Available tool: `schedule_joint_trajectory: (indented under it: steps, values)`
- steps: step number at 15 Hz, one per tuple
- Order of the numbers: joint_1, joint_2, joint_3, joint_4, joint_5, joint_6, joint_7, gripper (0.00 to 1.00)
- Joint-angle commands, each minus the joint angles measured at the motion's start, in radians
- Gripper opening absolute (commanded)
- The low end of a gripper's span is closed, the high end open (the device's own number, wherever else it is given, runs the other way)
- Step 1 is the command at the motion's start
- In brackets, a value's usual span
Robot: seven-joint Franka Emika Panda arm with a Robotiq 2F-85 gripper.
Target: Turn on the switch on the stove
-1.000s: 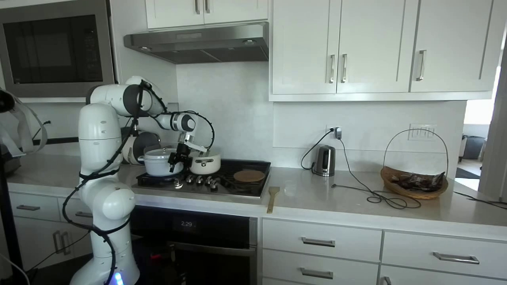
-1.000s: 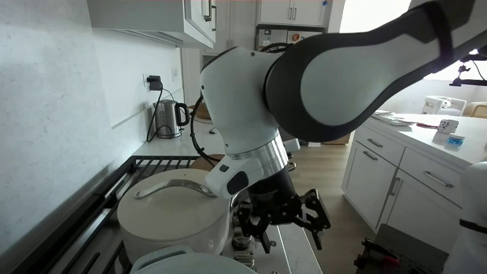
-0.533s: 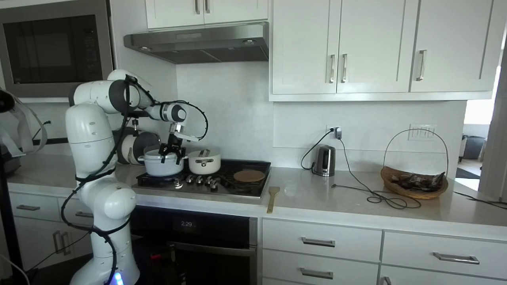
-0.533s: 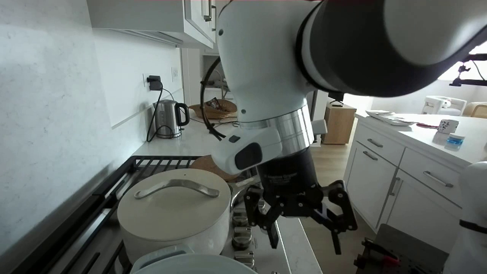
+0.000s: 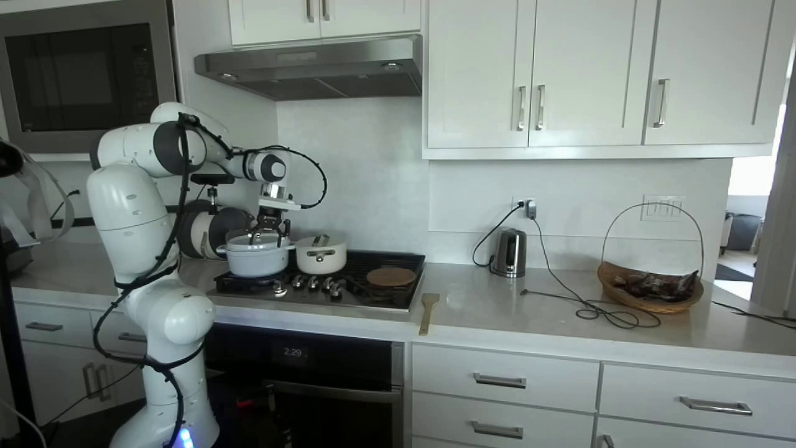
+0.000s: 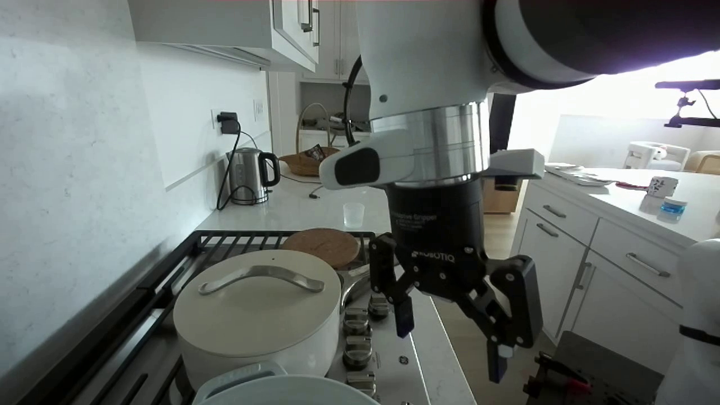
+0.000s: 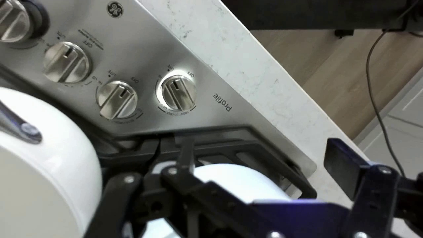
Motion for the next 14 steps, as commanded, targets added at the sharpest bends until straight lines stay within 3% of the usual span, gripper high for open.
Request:
schedule_joint_trajectory:
  steps: [1, 3, 4, 14]
  values:
    - [-0.001, -0.022, -0.011, -0.003, 0.020, 0.060, 0.165, 1.00]
    - [-0.003, -0.020, -0.015, 0.001, 0.019, 0.088, 0.260, 1.00]
    - [0.010, -0.004, -0.018, 0.005, -0.003, 0.063, 0.188, 1.00]
    - [0.009, -0.004, -0.022, 0.005, -0.003, 0.077, 0.241, 1.00]
